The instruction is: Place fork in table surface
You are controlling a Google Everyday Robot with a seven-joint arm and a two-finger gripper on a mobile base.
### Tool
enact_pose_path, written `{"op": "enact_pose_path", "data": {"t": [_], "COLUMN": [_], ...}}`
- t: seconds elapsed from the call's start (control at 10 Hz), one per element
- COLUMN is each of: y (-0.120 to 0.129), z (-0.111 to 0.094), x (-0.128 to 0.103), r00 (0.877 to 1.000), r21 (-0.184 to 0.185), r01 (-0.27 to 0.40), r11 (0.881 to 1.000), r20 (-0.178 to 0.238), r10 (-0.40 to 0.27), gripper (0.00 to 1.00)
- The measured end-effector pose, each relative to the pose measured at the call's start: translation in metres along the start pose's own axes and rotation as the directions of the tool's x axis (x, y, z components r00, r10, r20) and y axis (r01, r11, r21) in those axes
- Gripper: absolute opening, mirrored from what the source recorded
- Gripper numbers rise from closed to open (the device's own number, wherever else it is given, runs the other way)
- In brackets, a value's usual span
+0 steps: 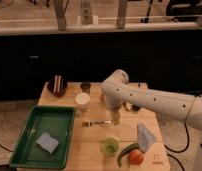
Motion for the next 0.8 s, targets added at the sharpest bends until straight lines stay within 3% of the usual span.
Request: {"op": "enact_pose_path", "data": {"t": [0.8], "y": [-0.012], "z": [0.038], "x": [-0.039], "r00": [0.998], "r21": [-0.016], "r01": [0.01], "r11": [1.0], "r20": [0.062], "r10": [-0.009], "gripper": [0.8]}}
